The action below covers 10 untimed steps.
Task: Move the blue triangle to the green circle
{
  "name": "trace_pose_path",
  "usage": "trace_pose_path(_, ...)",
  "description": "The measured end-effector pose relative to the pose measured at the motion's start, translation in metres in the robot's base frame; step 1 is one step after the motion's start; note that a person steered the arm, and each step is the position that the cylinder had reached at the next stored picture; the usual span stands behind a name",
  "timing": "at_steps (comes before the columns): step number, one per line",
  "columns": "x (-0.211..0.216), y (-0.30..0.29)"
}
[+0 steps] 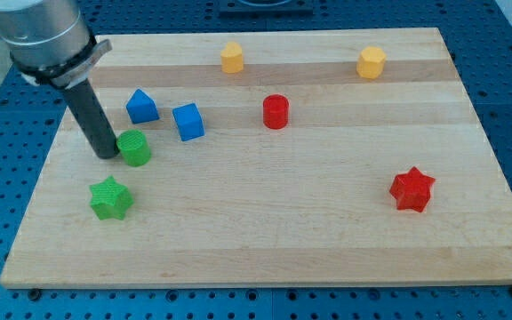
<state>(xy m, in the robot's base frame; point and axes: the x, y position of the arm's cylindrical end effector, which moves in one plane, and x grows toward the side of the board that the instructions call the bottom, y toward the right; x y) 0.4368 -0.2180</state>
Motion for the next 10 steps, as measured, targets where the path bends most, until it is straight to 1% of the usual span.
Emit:
trace_pose_path(1, -0.068, -0.010)
trace_pose_path(2, -0.150, -0.018)
trace_pose_path(3, -0.198, 0.006)
trace_pose_path(4, -0.188, 0.016)
trace_pose_path(7, -0.065, 0.015)
trace_pose_path(8, -0.045, 0.015)
trace_pose_path(9, -0.042, 0.015)
trace_pose_path(10, -0.052, 0.015)
